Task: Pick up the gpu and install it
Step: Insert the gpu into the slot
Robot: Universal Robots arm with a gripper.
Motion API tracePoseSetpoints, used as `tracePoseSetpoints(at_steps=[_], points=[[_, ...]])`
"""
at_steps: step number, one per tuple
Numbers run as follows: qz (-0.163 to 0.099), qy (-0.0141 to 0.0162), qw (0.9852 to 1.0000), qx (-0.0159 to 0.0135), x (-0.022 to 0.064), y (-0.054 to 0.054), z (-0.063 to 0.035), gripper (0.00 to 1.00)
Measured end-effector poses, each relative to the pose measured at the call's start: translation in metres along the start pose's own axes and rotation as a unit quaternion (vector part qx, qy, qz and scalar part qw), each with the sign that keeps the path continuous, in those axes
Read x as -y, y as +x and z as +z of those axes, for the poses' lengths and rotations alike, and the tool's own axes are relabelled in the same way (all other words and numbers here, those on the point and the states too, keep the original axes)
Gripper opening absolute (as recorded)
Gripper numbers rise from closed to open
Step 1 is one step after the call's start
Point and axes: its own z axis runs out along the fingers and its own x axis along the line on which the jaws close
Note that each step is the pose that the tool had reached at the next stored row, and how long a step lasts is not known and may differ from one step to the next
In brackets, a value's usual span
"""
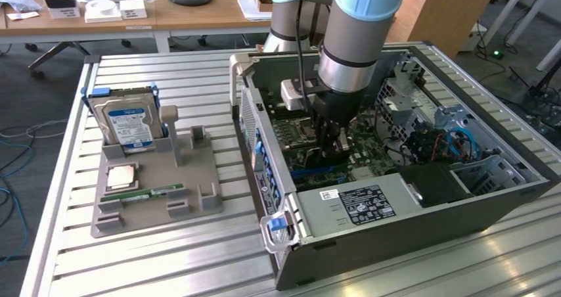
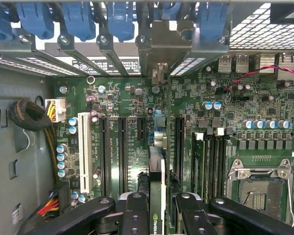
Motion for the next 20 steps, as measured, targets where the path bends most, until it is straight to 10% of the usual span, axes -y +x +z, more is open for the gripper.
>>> tracePoseSetpoints(at_steps=[4,20], points=[[0.0,-0.0001,1.0,0.0037,0.0,0.0,0.0001,0.26],[0.0,-0.0001,1.0,0.0035,-0.0004,0.0017,0.0013,0.26]])
